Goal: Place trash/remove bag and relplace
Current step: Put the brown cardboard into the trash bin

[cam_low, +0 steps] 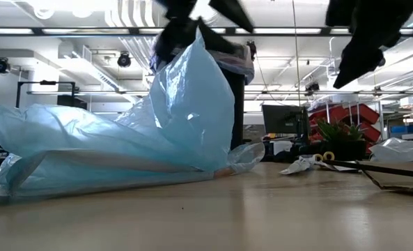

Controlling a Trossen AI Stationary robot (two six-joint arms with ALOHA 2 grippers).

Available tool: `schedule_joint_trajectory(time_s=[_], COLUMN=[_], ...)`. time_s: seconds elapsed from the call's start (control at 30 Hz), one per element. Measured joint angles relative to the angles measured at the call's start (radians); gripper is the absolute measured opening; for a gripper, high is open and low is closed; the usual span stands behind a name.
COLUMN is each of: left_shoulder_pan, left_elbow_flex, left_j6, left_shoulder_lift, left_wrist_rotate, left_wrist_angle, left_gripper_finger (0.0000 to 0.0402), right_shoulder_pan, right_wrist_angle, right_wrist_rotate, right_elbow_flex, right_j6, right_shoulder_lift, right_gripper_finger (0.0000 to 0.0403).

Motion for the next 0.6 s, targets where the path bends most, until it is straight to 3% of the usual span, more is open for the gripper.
schedule_joint_trajectory(time_s=[0.4,0.6], left_shoulder_pan=[0.016,0.017], left_elbow_flex=[0.415,0.542], left_j6=[0.066,0.103], left_shoulder_lift=[0.318,0.409], left_wrist_rotate=[0.001,0.045], left_wrist_angle=[-0.131,-0.259], left_gripper_finger=[0.0194,0.0209], right_shoulder_pan=[0.100,0.190], right_wrist_angle=[-0.057,-0.140], right_wrist_rotate=[0.011,0.025], right_elbow_flex=[0.000,0.000], right_j6=[-0.010,0.101], right_shoulder_lift=[-0.126,-0.115], right_gripper_finger=[0.0341,0.0341])
